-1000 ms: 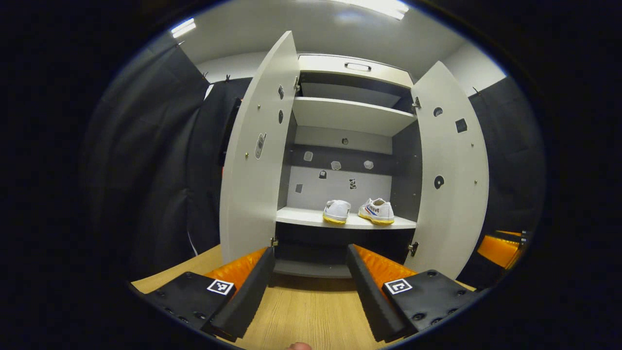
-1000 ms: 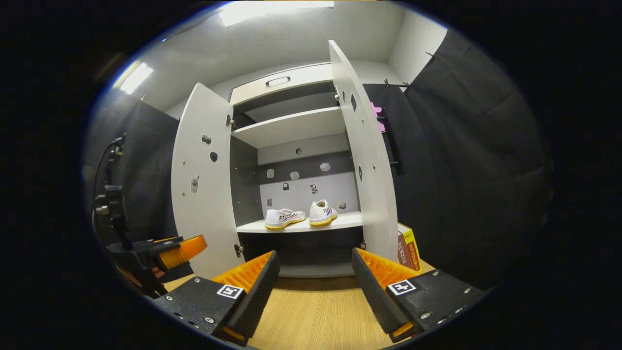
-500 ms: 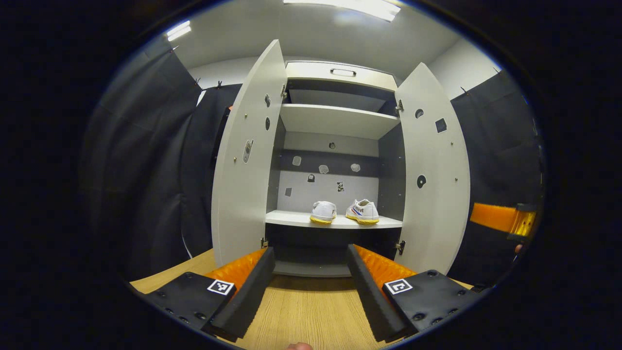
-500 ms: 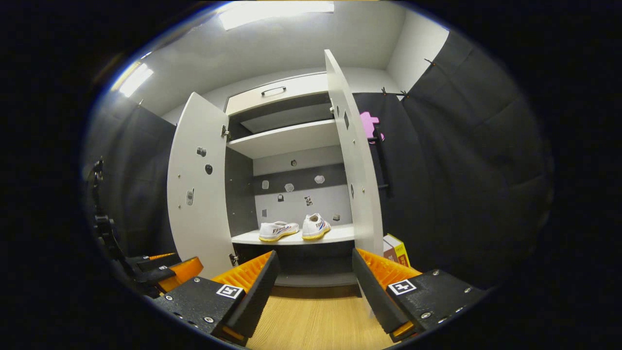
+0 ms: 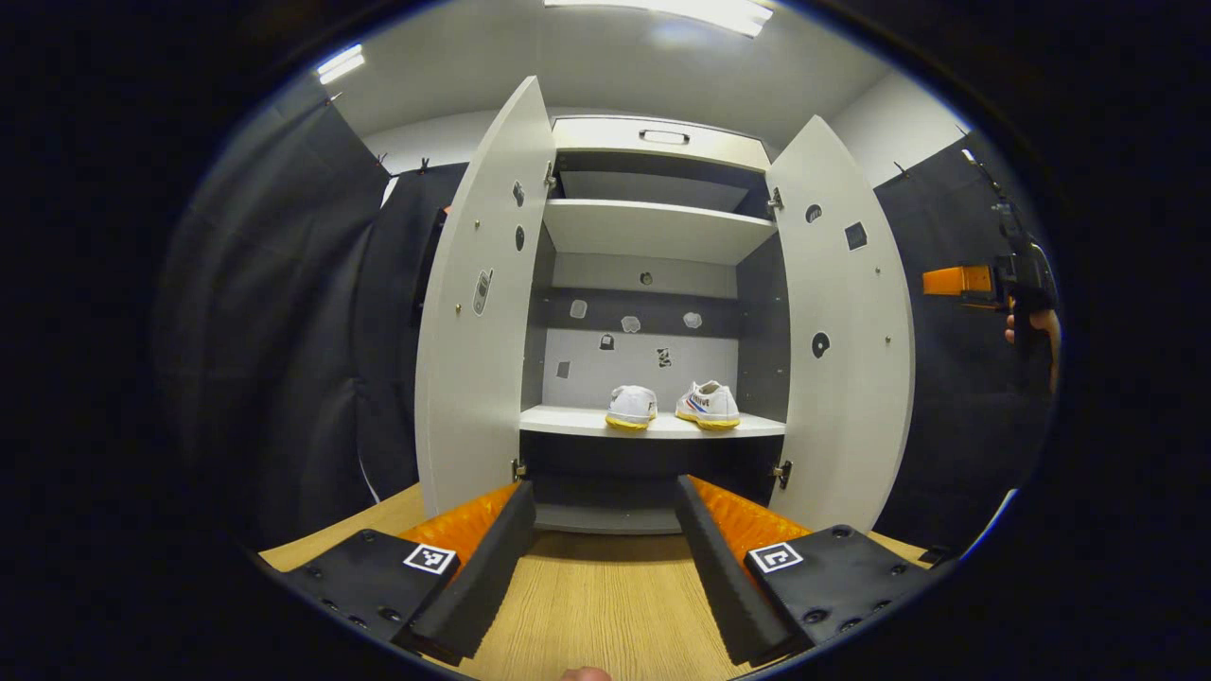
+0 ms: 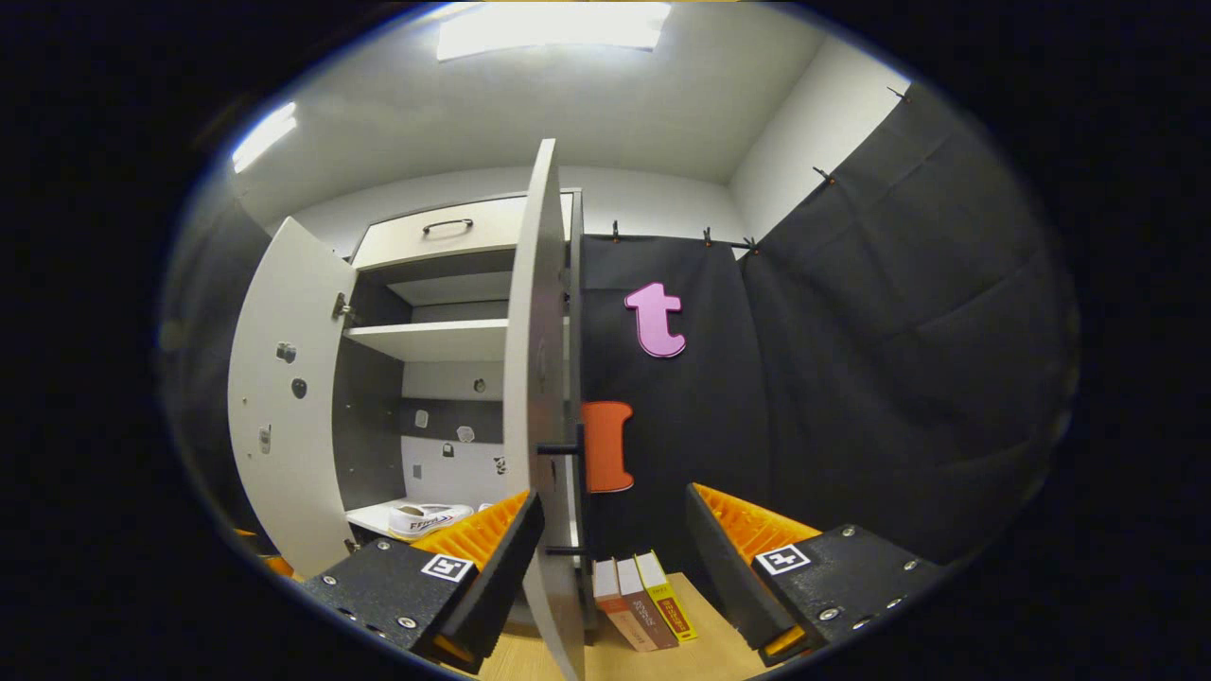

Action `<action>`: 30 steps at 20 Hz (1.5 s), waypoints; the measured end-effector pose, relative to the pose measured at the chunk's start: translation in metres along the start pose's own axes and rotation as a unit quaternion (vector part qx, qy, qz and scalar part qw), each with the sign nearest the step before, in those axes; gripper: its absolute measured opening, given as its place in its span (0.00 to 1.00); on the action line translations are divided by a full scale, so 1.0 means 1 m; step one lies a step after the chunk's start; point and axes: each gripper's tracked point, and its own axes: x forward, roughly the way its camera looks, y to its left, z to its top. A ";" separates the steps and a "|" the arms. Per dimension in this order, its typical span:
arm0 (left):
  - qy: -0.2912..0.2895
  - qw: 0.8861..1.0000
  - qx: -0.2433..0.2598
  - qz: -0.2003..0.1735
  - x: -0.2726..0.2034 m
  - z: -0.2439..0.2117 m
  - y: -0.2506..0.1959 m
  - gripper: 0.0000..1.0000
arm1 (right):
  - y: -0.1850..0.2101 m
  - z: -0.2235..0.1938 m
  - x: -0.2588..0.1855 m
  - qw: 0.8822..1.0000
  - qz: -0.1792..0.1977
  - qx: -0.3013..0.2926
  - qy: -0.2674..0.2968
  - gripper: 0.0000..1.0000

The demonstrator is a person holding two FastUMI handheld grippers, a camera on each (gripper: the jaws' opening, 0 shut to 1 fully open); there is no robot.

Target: Grab one shoe with the right hand and put it into the shoe cabinet, grab the other shoe with the left hand and put it into the shoe cabinet; then close the right door with the right hand and the left door with the left hand.

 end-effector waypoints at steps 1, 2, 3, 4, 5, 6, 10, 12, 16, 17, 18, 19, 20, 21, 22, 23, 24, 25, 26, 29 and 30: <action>0.002 1.000 -0.001 0.002 -0.001 -0.001 0.001 0.94 | -0.012 0.001 0.011 1.000 -0.011 -0.001 0.002 0.93; 0.005 1.000 -0.001 0.003 -0.001 -0.002 0.000 0.96 | -0.021 0.000 0.022 1.000 -0.020 -0.001 0.004 0.92; 0.008 1.000 -0.001 0.004 0.000 -0.003 0.001 0.96 | -0.028 -0.003 0.032 1.000 -0.026 0.002 0.008 0.92; 0.009 1.000 -0.001 0.005 -0.001 -0.004 0.001 0.96 | -0.033 -0.008 0.041 0.999 -0.030 0.005 0.014 0.92; 0.010 1.000 0.000 0.005 0.000 -0.003 0.001 0.96 | -0.036 -0.012 0.051 0.999 -0.029 0.007 0.018 0.93; 0.011 1.000 0.002 0.005 0.000 -0.004 0.001 0.96 | -0.037 -0.017 0.058 0.999 -0.027 0.005 0.023 0.93; 0.018 1.000 0.000 0.003 0.002 -0.009 -0.001 0.97 | -0.035 -0.028 0.073 0.999 -0.027 -0.015 0.029 0.93; 0.022 1.000 -0.002 0.002 0.003 -0.012 -0.002 0.97 | -0.035 -0.026 0.073 0.999 -0.025 -0.026 0.028 0.92; 0.022 1.000 -0.006 -0.005 0.009 -0.013 -0.005 0.97 | -0.028 -0.033 0.075 0.999 -0.007 -0.003 0.045 0.99; 0.022 1.000 -0.008 -0.008 0.010 -0.014 -0.006 0.97 | -0.027 -0.034 0.075 0.999 -0.007 0.006 0.048 0.90; 0.022 1.000 -0.010 -0.010 0.011 -0.014 -0.006 0.97 | -0.027 -0.033 0.076 0.999 -0.010 0.007 0.047 0.89; 0.022 1.000 -0.013 -0.012 0.012 -0.015 -0.006 0.97 | -0.028 -0.032 0.075 0.999 -0.014 0.002 0.044 0.89; 0.023 1.000 -0.014 -0.012 0.012 -0.016 -0.005 0.94 | -0.028 -0.030 0.073 0.999 -0.020 -0.008 0.040 0.89; 0.024 1.000 -0.016 -0.013 0.013 -0.017 -0.003 0.97 | -0.025 -0.029 0.073 0.999 -0.023 -0.019 0.035 0.89; 0.025 0.999 -0.017 -0.013 0.014 -0.018 -0.001 0.97 | -0.020 -0.028 0.073 0.999 -0.022 -0.028 0.034 0.89; 0.026 0.999 -0.017 -0.013 0.013 -0.019 0.001 0.97 | -0.008 -0.026 0.071 0.999 -0.018 -0.031 0.035 0.89; 0.026 0.999 -0.017 -0.011 0.013 -0.020 0.004 0.97 | 0.003 -0.028 0.069 0.999 -0.010 -0.027 0.037 0.89; 0.026 0.999 -0.017 -0.010 0.013 -0.019 0.007 0.97 | 0.015 -0.030 0.068 0.999 0.000 -0.019 0.043 0.89; 0.025 1.000 -0.017 -0.009 0.013 -0.018 0.011 0.97 | 0.027 -0.032 0.069 0.999 0.013 -0.013 0.047 0.89; 0.022 1.000 -0.015 0.000 0.010 -0.016 0.024 0.97 | 0.060 -0.034 0.071 0.998 0.043 -0.010 0.045 0.89; 0.021 1.000 -0.015 0.004 0.010 -0.016 0.029 0.97 | 0.067 -0.034 0.073 0.998 0.046 -0.011 0.042 0.89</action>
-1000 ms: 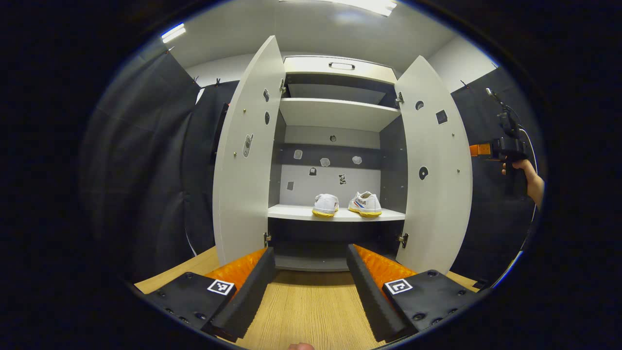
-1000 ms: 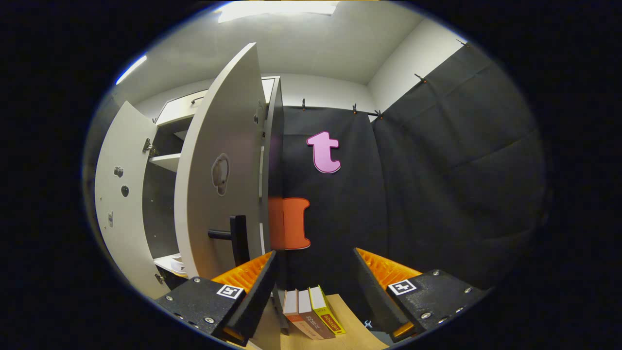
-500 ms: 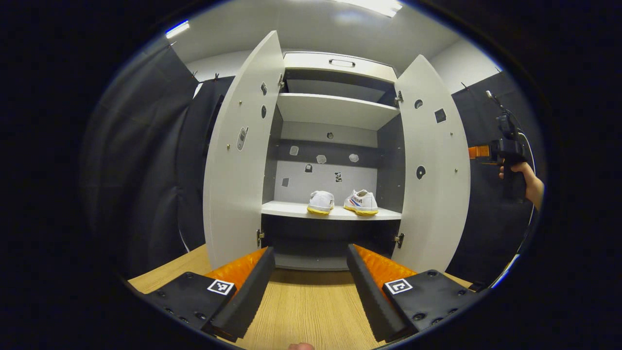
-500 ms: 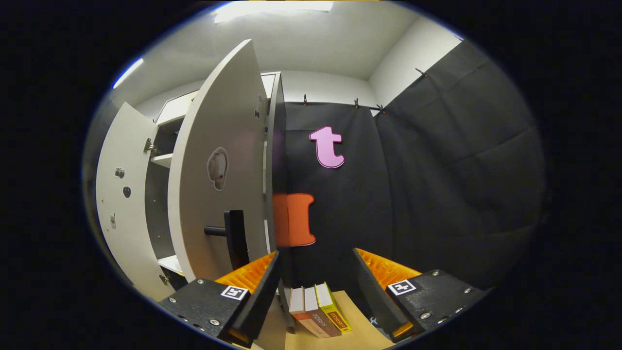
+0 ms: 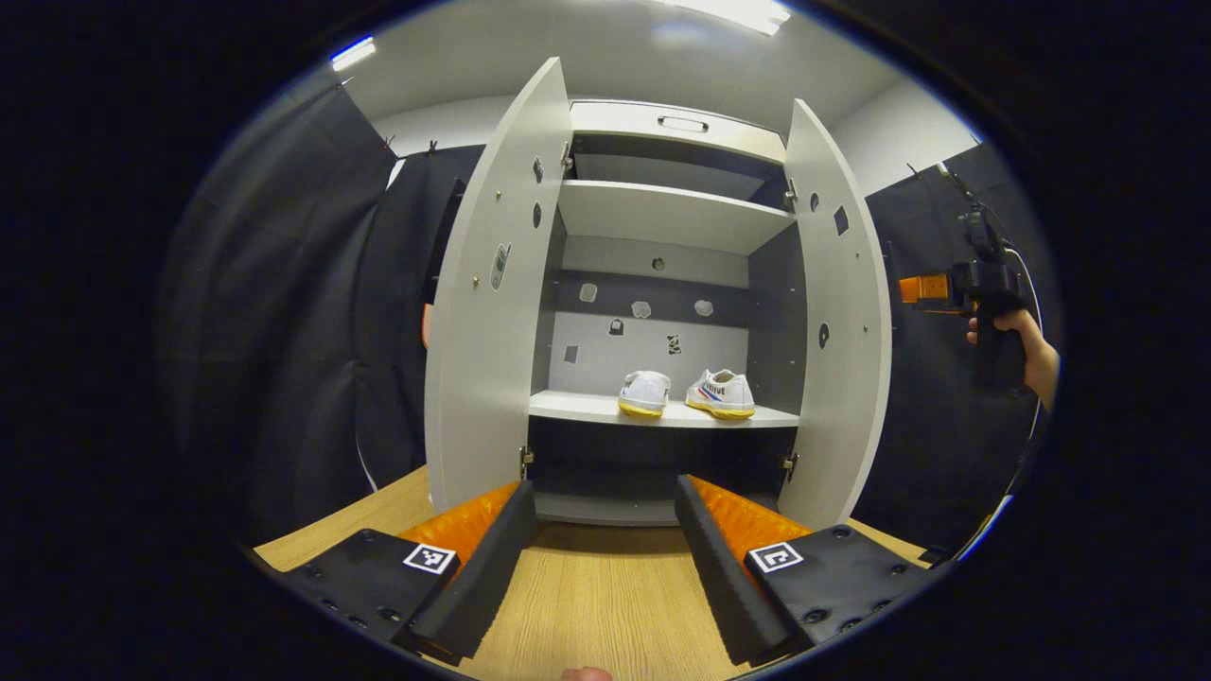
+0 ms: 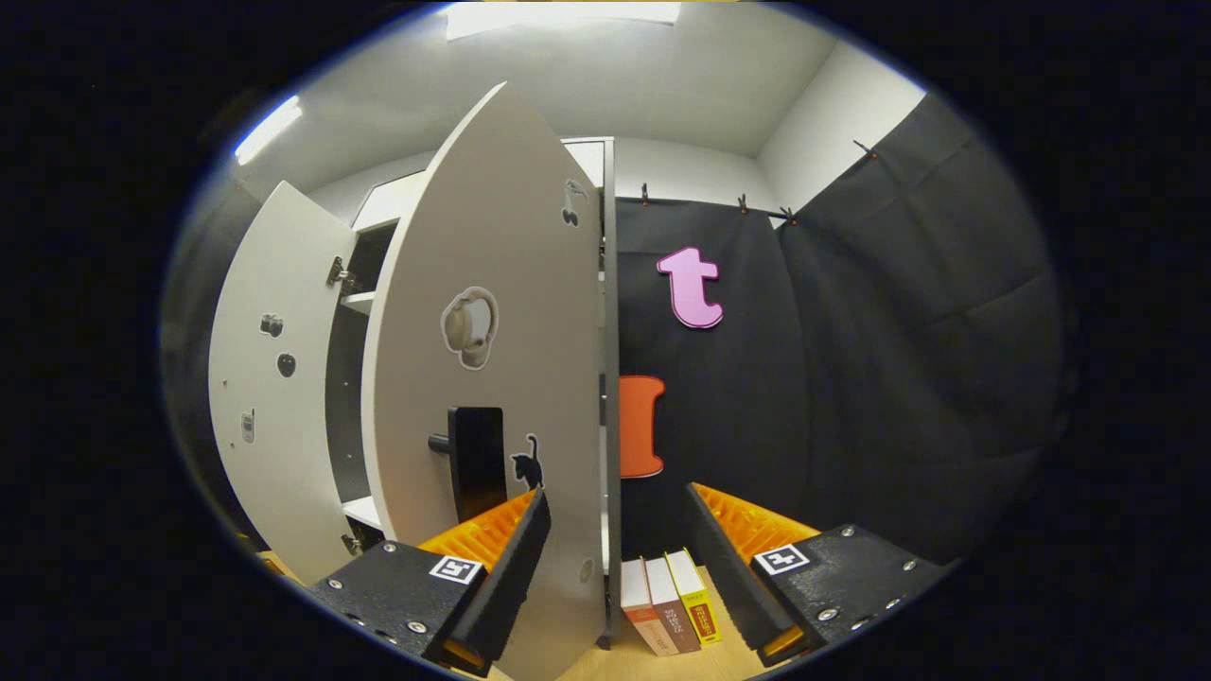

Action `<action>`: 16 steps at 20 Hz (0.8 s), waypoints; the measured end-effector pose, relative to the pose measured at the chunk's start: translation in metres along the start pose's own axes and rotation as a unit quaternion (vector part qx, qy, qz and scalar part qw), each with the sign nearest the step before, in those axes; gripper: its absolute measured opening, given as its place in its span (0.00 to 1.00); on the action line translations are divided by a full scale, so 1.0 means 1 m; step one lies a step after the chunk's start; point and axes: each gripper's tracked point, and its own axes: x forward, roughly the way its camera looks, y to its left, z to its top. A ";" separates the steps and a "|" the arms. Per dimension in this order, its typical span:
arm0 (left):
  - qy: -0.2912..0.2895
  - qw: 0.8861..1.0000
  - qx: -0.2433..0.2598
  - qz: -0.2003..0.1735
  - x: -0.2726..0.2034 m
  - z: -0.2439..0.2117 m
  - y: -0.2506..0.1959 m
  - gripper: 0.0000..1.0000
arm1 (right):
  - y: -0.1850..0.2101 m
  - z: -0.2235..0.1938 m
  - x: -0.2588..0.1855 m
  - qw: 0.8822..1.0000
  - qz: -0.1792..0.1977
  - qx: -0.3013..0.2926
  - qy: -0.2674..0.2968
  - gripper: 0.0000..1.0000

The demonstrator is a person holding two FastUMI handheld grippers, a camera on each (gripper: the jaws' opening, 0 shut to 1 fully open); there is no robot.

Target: Grab one shoe with the right hand and put it into the shoe cabinet, grab the other shoe with the left hand and put it into the shoe cabinet; then close the right door with the right hand and the left door with the left hand.

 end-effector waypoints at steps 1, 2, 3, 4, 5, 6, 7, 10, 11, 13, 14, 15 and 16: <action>0.001 1.000 0.000 0.004 -0.001 -0.001 0.005 0.99 | 0.004 0.000 0.005 1.000 0.000 -0.003 -0.003 0.89; 0.002 1.000 -0.001 0.009 -0.003 -0.001 0.010 0.97 | 0.009 -0.001 0.009 1.000 0.000 -0.003 -0.004 0.89; 0.002 1.000 0.000 0.013 -0.005 -0.001 0.015 0.97 | 0.014 -0.003 0.012 1.000 0.002 0.002 -0.002 0.89; 0.001 1.000 0.000 0.018 -0.006 0.001 0.020 0.96 | 0.021 -0.004 0.014 1.000 0.007 0.009 0.001 0.89; -0.001 1.000 0.002 0.022 -0.006 0.001 0.024 0.97 | 0.029 -0.005 0.019 1.000 0.014 0.016 0.004 0.89; -0.001 1.000 0.003 0.026 -0.007 0.003 0.028 0.96 | 0.039 -0.006 0.023 1.000 0.021 0.019 0.002 0.89; -0.003 1.000 0.004 0.030 -0.009 0.004 0.032 0.96 | 0.048 -0.008 0.028 0.999 0.032 0.020 0.003 0.89; -0.003 0.999 0.002 0.043 -0.013 0.004 0.043 0.96 | 0.081 -0.010 0.043 0.998 0.061 0.019 0.000 0.98; -0.002 0.999 0.001 0.046 -0.015 0.002 0.046 0.96 | 0.087 -0.010 0.048 0.998 0.059 0.015 0.000 0.92; -0.002 0.999 0.001 0.055 -0.019 0.003 0.052 0.97 | 0.093 -0.004 0.049 0.998 0.055 0.007 -0.010 0.99; -0.003 0.998 0.000 0.057 -0.020 0.003 0.055 0.97 | 0.094 -0.002 0.047 0.998 0.056 0.005 -0.013 0.98; -0.003 0.998 -0.001 0.060 -0.022 0.003 0.056 0.97 | 0.094 0.000 0.043 0.998 0.057 0.004 -0.015 0.92; -0.004 0.998 -0.001 0.061 -0.022 0.003 0.058 0.97 | 0.094 0.000 0.039 0.998 0.057 0.004 -0.015 0.92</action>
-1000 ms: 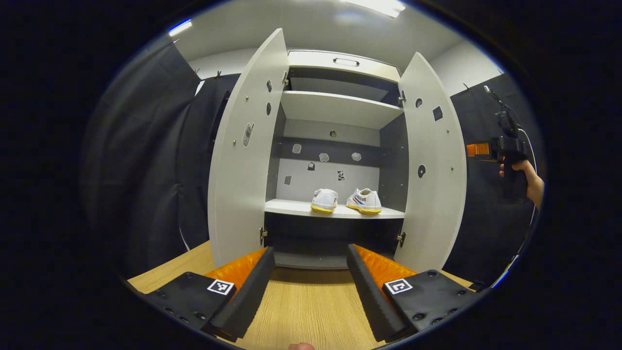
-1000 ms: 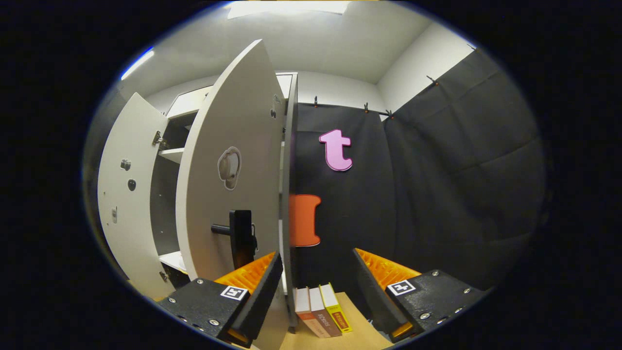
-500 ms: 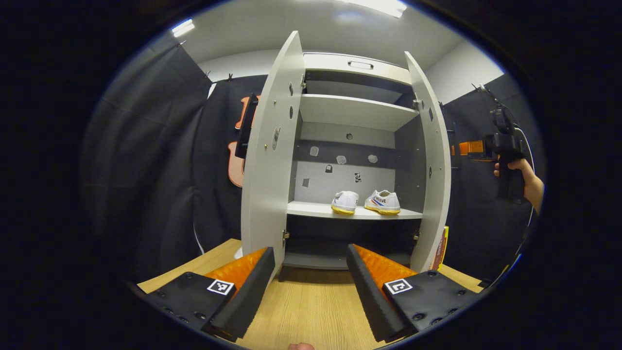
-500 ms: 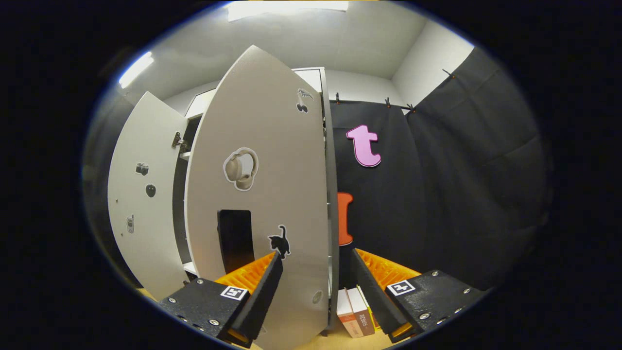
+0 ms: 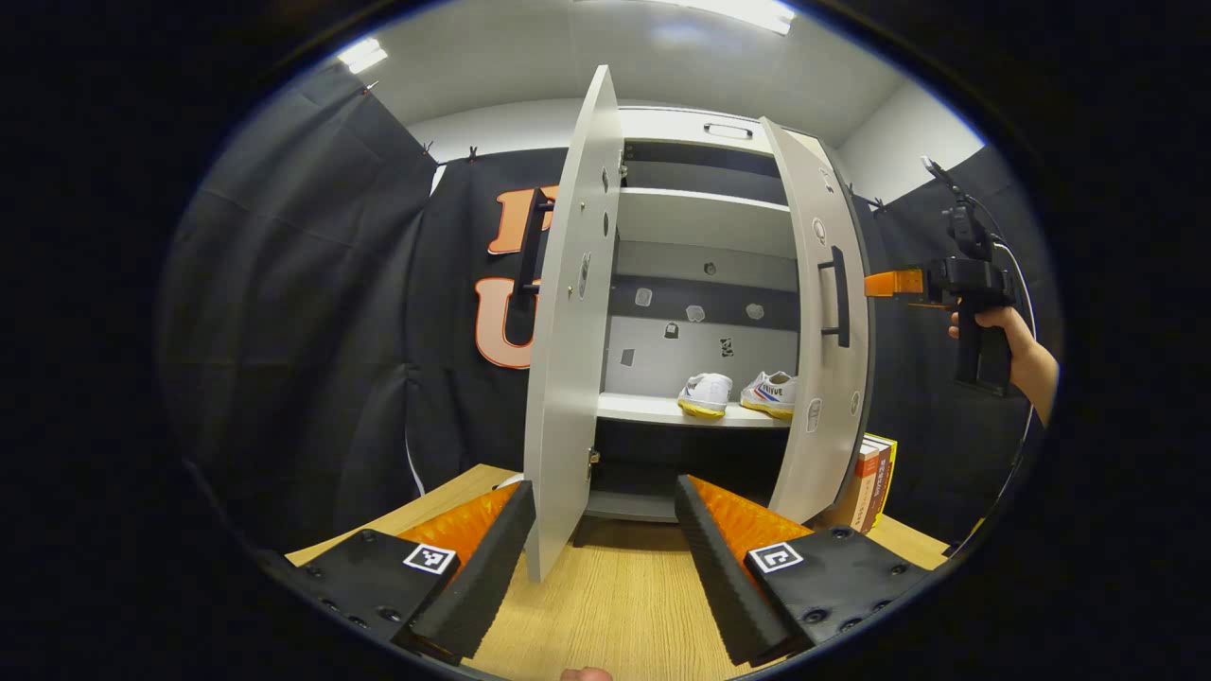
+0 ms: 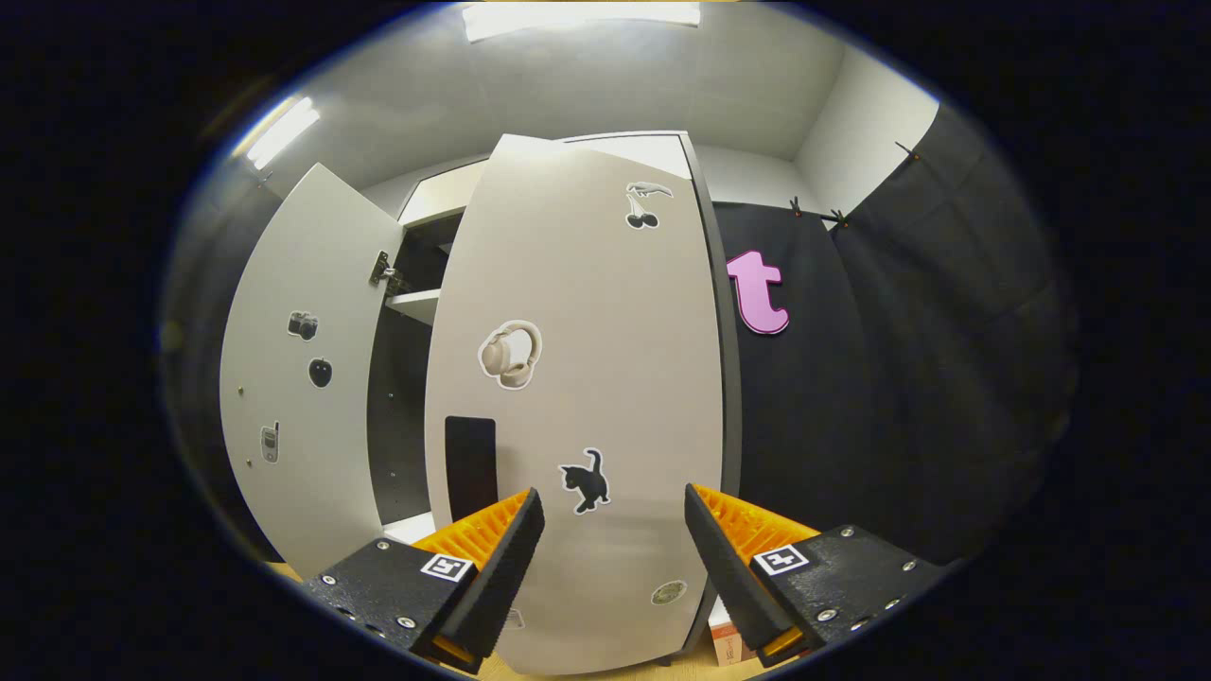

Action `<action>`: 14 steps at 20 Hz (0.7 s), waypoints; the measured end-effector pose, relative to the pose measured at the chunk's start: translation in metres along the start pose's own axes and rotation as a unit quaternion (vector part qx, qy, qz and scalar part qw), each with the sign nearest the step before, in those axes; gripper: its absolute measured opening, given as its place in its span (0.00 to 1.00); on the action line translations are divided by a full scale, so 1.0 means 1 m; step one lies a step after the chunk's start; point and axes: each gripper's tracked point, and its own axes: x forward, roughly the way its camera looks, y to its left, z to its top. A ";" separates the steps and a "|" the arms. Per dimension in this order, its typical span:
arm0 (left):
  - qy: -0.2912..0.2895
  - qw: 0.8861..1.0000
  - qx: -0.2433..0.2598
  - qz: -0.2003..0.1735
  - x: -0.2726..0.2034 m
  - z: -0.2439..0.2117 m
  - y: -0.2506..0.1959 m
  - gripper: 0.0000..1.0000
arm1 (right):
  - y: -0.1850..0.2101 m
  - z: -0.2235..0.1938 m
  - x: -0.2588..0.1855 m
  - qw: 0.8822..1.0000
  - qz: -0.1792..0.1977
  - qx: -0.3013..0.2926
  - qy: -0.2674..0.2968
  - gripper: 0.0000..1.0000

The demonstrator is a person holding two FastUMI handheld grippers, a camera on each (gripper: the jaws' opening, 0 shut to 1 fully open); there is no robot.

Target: Grab one shoe with the right hand and put it into the shoe cabinet, grab the other shoe with the left hand and put it into the shoe cabinet; then close the right door with the right hand and the left door with the left hand.

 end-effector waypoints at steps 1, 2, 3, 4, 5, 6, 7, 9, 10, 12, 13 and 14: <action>-0.001 1.000 0.000 0.001 0.000 0.001 0.001 0.97 | 0.000 -0.001 -0.005 1.000 0.001 0.000 0.001 0.92; 0.000 1.000 -0.001 0.000 0.000 0.002 0.000 0.97 | 0.001 -0.002 -0.012 1.000 0.001 0.001 0.003 0.92; -0.001 1.000 -0.002 -0.002 -0.001 0.001 0.000 0.97 | 0.002 -0.002 -0.019 1.000 0.002 0.002 0.005 0.92; -0.002 1.000 -0.002 -0.005 0.000 0.001 -0.001 0.97 | 0.003 -0.002 -0.028 1.000 0.002 0.003 0.003 0.92; -0.002 1.000 -0.002 -0.008 0.001 0.002 -0.002 0.97 | 0.004 -0.002 -0.037 1.000 0.000 0.002 0.002 0.92; -0.002 1.000 0.000 -0.012 0.002 0.002 -0.005 0.97 | 0.003 -0.002 -0.046 1.000 -0.003 0.000 0.001 0.92; -0.001 1.000 0.000 -0.017 0.004 0.002 -0.010 0.97 | 0.002 -0.002 -0.055 1.000 -0.007 -0.001 -0.002 0.92; -0.002 1.000 0.003 -0.028 0.008 0.004 -0.018 0.97 | 0.004 -0.003 -0.072 1.000 -0.010 -0.001 -0.004 0.92; -0.003 0.999 0.005 -0.033 0.009 0.005 -0.023 0.97 | 0.004 -0.004 -0.082 1.000 -0.012 0.000 -0.004 0.93; -0.003 0.999 0.008 -0.044 0.010 0.005 -0.032 0.94 | 0.005 -0.006 -0.100 1.000 -0.016 0.002 -0.006 0.93; -0.002 0.999 0.007 -0.049 0.010 0.006 -0.038 0.94 | 0.005 -0.009 -0.109 1.000 -0.018 0.002 -0.006 0.92; -0.002 0.999 0.006 -0.054 0.009 0.006 -0.043 0.94 | 0.005 -0.013 -0.118 1.000 -0.021 0.004 -0.006 0.92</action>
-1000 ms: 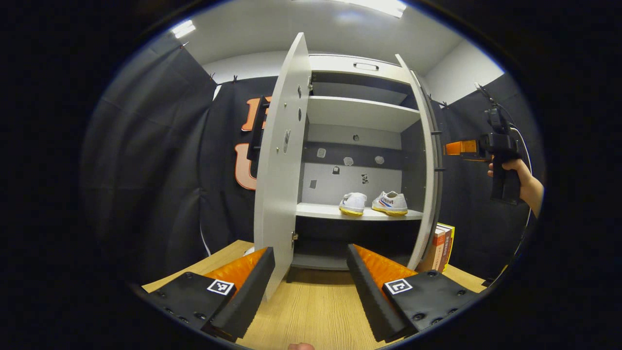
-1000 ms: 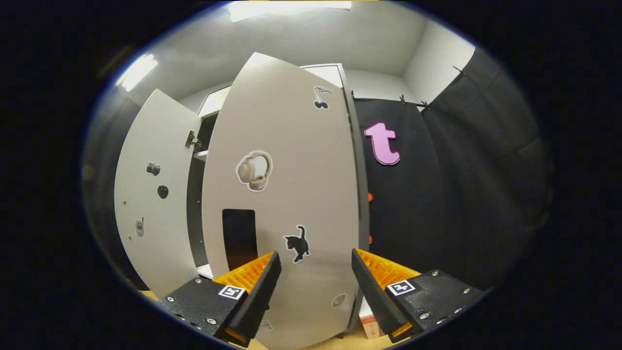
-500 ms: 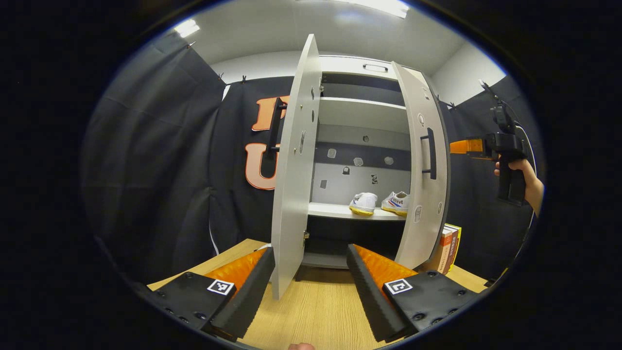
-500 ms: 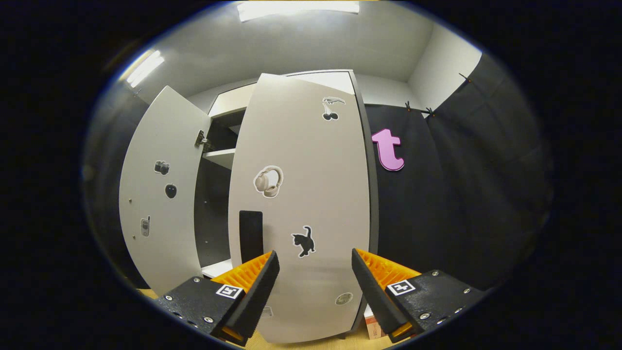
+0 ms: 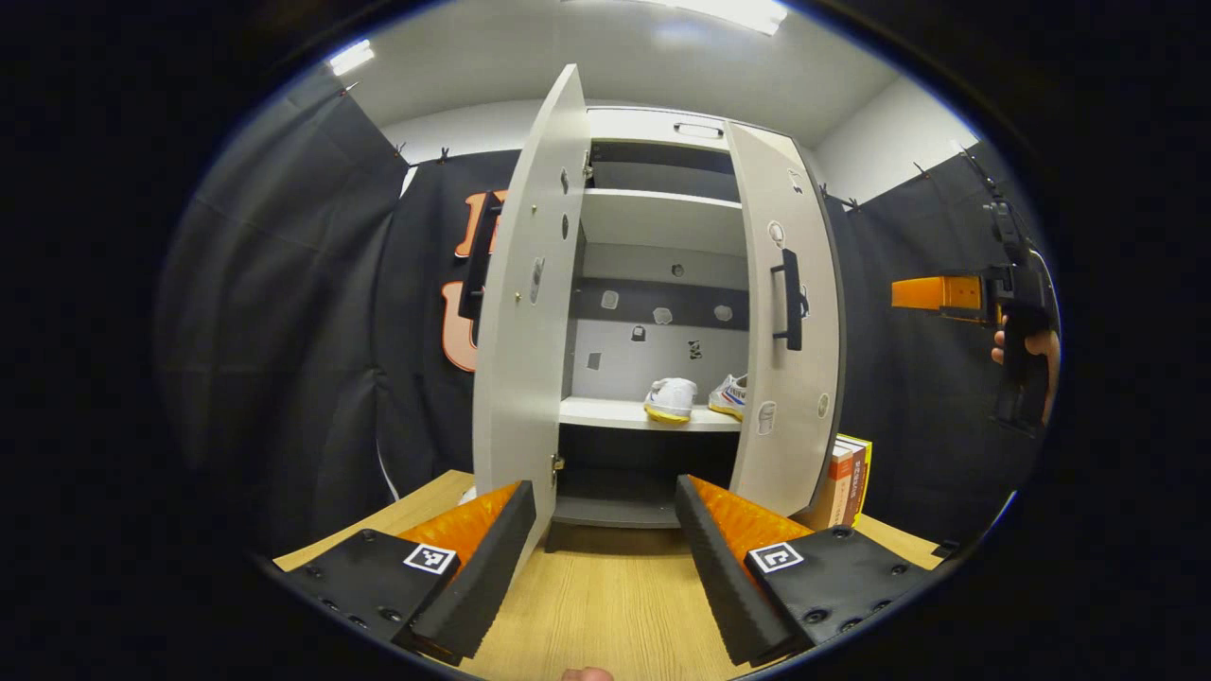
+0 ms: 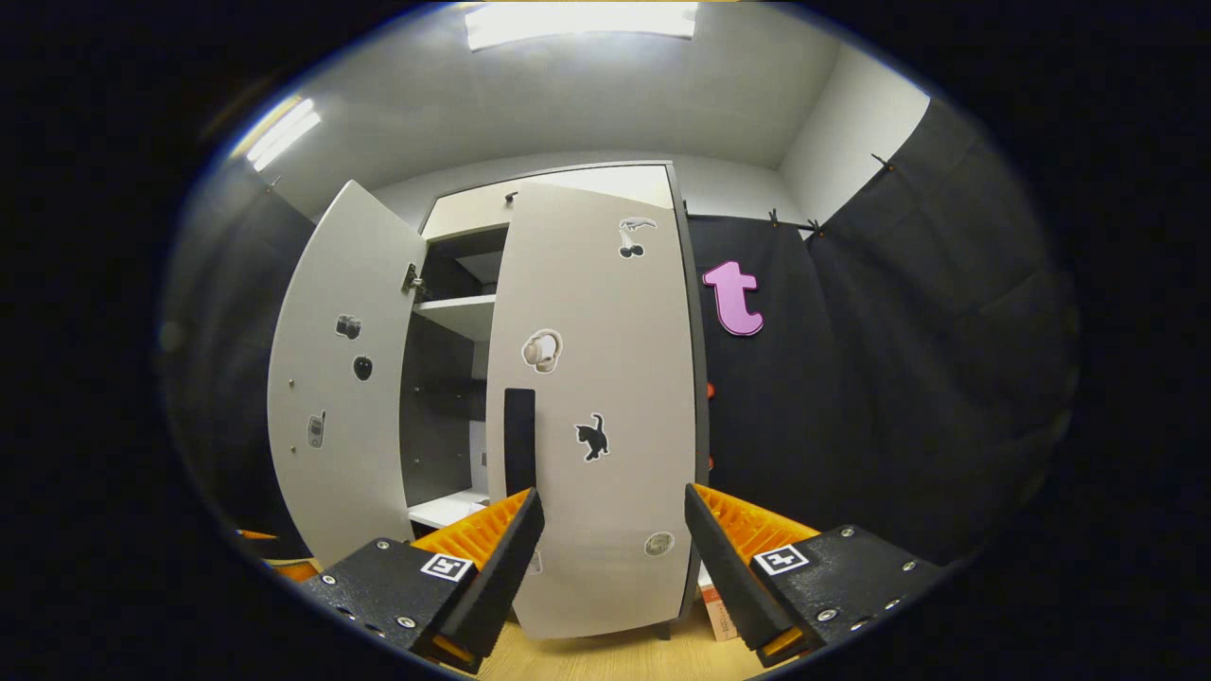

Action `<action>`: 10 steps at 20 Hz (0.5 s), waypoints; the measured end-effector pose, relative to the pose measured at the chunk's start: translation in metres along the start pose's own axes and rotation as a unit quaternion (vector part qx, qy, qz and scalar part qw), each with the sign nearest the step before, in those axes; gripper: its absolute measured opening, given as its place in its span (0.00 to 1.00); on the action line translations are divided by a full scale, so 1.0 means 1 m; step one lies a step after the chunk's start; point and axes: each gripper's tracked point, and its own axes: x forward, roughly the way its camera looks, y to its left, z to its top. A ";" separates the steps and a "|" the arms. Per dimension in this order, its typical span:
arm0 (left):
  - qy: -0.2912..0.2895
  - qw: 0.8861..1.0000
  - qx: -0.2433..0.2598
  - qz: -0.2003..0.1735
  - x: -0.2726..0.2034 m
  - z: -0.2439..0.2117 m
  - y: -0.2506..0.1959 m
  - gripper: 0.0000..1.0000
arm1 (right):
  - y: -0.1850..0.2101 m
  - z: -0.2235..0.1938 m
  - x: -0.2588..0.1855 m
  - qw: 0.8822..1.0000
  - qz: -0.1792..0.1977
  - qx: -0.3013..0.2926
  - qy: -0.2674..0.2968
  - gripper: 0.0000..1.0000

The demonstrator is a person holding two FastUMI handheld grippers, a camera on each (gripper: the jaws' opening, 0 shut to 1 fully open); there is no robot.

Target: Grab one shoe with the right hand and put it into the shoe cabinet, grab the other shoe with the left hand and put it into the shoe cabinet; then close the right door with the right hand and the left door with the left hand.

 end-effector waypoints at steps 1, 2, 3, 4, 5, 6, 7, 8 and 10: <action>0.000 1.000 -0.002 -0.005 0.000 0.000 -0.005 0.94 | 0.000 -0.007 -0.011 1.000 -0.004 0.000 0.000 0.92; 0.001 1.000 -0.002 -0.008 0.000 0.000 -0.009 0.94 | -0.001 -0.015 -0.023 1.000 -0.009 0.001 0.001 0.92; 0.002 1.000 -0.002 -0.012 0.000 0.000 -0.012 0.94 | 0.000 -0.025 -0.034 1.000 -0.013 0.002 0.003 0.92; 0.003 1.000 0.000 -0.014 -0.001 0.000 -0.015 0.94 | 0.001 -0.034 -0.044 1.000 -0.013 0.002 0.006 0.92; 0.004 1.000 0.002 -0.018 -0.001 0.000 -0.019 0.94 | 0.001 -0.045 -0.054 1.000 -0.015 0.002 0.012 0.92; 0.004 1.000 0.005 -0.022 -0.001 0.000 -0.024 0.97 | -0.002 -0.056 -0.063 1.000 -0.020 0.002 0.021 0.92; 0.003 1.000 0.008 -0.025 0.000 0.001 -0.027 0.94 | -0.002 -0.067 -0.072 0.999 -0.024 0.003 0.030 0.92; 0.001 1.000 0.010 -0.027 0.000 0.003 -0.030 0.94 | -0.003 -0.076 -0.080 0.999 -0.027 0.005 0.038 0.92; 0.000 0.999 0.003 -0.035 0.000 0.005 -0.038 0.96 | -0.006 -0.093 -0.095 0.998 -0.039 -0.003 0.045 0.92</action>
